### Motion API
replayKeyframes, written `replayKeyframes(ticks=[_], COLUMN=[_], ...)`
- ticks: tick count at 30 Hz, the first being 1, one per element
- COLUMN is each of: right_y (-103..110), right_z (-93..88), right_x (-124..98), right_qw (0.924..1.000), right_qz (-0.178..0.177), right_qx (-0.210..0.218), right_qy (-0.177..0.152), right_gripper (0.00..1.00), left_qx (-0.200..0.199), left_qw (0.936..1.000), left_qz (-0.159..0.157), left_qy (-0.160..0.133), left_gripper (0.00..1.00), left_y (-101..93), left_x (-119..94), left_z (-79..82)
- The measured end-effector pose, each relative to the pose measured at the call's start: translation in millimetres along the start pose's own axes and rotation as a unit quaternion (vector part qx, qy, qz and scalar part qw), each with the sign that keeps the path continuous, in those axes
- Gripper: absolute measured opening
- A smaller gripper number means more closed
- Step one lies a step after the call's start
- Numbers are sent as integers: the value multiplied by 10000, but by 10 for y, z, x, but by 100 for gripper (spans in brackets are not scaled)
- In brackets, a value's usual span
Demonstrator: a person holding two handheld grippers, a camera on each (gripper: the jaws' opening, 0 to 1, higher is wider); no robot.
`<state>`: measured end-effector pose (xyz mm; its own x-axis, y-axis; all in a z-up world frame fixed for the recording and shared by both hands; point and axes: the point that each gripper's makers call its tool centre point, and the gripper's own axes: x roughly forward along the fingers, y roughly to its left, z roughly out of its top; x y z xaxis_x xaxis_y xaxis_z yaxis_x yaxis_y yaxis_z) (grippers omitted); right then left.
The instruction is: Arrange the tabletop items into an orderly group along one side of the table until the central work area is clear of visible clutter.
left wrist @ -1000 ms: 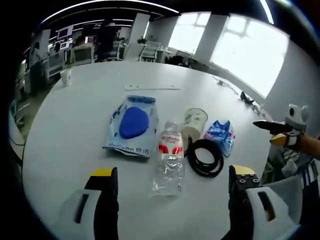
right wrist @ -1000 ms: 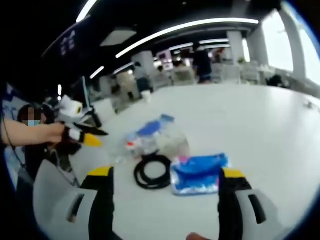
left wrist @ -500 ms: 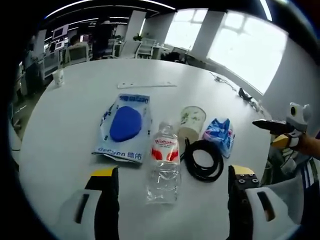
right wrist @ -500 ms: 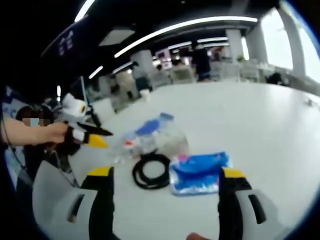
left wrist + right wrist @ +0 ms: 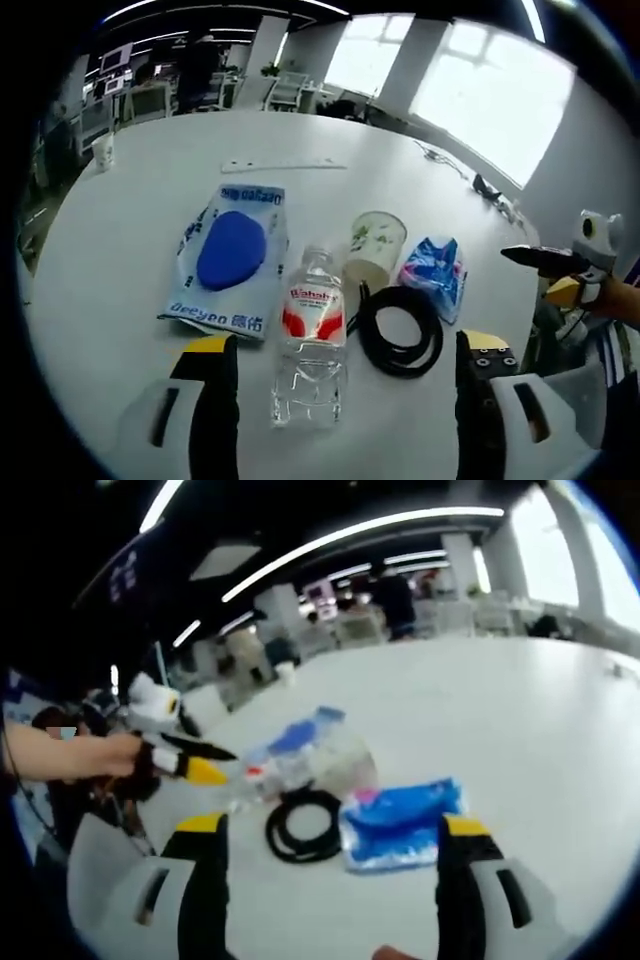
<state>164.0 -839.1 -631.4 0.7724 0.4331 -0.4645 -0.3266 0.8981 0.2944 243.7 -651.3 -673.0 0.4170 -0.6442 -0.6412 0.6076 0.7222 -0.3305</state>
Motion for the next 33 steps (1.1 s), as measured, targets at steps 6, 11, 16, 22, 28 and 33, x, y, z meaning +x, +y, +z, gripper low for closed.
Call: replayKeyframes(ticks=[6, 11, 16, 22, 28, 33], right_y=[-61, -89, -107, -88, -30, 71], right_z=[-11, -31, -26, 9, 121, 200], right_x=[-18, -30, -35, 10, 127, 233], right_qw=[9998, 9995, 9990, 9986, 9979, 9981], right_qz=[-69, -118, -137, -144, -126, 5], right_qx=[194, 275, 400, 476, 580, 553], right_qy=[-63, -71, -125, -151, -247, -281], right_gripper=[83, 83, 82, 82, 81, 80], left_qx=[-105, -113, -103, -89, -95, -1], left_qw=[9999, 9998, 9998, 9997, 9996, 9992], left_qz=[-38, -69, -58, -40, -28, 19], left_qy=[65, 120, 182, 213, 283, 395], left_gripper=[89, 89, 88, 88, 88, 87], left_y=[-4, -3, 20, 40, 22, 25], left_x=[98, 148, 193, 262, 335, 410], left_z=[-16, -26, -23, -7, -42, -100])
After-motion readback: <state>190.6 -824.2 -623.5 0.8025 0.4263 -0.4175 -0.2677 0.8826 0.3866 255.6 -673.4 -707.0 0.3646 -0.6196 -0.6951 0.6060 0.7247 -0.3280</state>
